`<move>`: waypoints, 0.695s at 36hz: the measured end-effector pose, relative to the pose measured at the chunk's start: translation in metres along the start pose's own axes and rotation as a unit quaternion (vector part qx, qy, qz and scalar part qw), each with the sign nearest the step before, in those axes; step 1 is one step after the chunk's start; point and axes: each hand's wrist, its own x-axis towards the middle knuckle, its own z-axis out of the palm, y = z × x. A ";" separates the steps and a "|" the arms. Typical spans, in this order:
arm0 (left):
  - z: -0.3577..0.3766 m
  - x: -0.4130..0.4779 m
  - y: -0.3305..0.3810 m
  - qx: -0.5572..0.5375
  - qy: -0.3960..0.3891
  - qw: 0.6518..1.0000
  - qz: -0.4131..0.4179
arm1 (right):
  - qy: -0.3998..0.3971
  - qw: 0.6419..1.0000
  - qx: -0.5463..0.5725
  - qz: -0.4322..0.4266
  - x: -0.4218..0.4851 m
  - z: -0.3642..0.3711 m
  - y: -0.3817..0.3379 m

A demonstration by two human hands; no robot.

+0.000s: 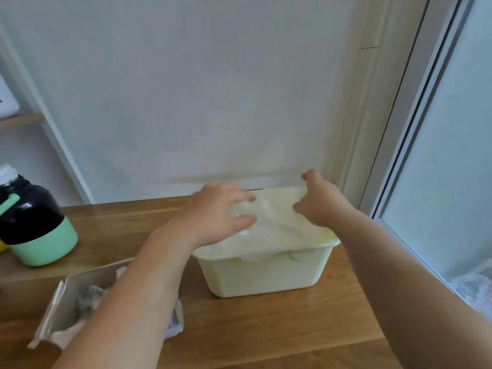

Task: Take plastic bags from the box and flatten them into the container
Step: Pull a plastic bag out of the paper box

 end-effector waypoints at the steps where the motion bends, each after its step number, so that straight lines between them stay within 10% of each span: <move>1: 0.005 0.001 -0.003 0.025 -0.075 0.996 -0.036 | 0.002 0.999 -0.034 -0.017 0.000 0.002 0.001; 8: 0.026 0.011 -0.016 0.081 -0.246 0.959 -0.117 | 0.010 0.967 -0.177 -0.186 -0.004 0.004 0.005; 17: 0.036 0.017 -0.002 0.090 -0.332 0.931 -0.119 | -0.243 0.915 -0.316 -0.066 0.006 0.022 0.006; 25: 0.031 0.015 -0.006 0.056 -0.203 0.969 -0.132 | -0.133 0.935 -0.315 -0.090 0.012 0.020 0.008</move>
